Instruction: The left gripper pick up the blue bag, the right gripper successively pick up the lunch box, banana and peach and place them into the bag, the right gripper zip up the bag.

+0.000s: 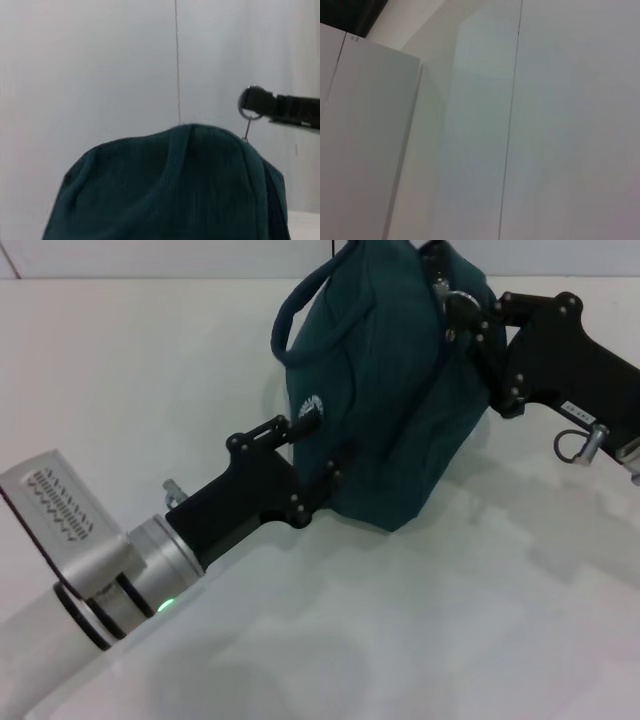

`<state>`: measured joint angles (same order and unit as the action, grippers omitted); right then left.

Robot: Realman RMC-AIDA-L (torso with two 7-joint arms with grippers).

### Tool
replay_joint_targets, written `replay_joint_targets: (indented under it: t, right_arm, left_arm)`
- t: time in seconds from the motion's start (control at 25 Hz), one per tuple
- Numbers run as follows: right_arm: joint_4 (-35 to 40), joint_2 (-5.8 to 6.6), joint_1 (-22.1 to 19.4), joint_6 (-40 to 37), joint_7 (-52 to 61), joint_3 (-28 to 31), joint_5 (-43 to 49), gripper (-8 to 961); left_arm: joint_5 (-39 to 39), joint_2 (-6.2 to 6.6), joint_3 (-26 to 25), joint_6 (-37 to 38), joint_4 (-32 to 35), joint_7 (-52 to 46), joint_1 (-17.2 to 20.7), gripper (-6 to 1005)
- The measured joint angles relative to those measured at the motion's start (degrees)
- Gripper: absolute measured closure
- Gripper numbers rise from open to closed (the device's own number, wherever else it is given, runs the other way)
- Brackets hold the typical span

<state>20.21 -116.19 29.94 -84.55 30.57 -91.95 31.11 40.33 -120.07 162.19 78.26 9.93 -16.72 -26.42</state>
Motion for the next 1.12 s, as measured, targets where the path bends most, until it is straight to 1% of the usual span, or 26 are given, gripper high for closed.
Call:
replay_joint_targets:
  t: [0.36, 0.8, 1.0, 1.12]
  right_arm:
    - [-0.06, 0.00, -0.15, -0.04, 0.06, -0.67, 0.00, 936]
    - [-0.09, 0.00, -0.59, -0.22, -0.08, -1.13, 0.00, 936]
    - [-0.09, 0.00, -0.78, -0.40, -0.11, -1.71, 0.10, 936]
    - [-0.08, 0.00, -0.78, -0.49, -0.12, -2.44, 0.09, 936]
  left_arm:
    - [-0.35, 0.01, 0.04, 3.58, 0.91, -1.46, -1.05, 297]
    - [-0.29, -0.04, -0.03, 4.56, 0.88, -1.32, -1.02, 195]
    - [-0.40, -0.02, 0.28, 5.34, 0.72, -1.13, -1.21, 467]
    - [-1.59, 0.09, 0.47, 7.54, -0.21, -0.88, -1.46, 625]
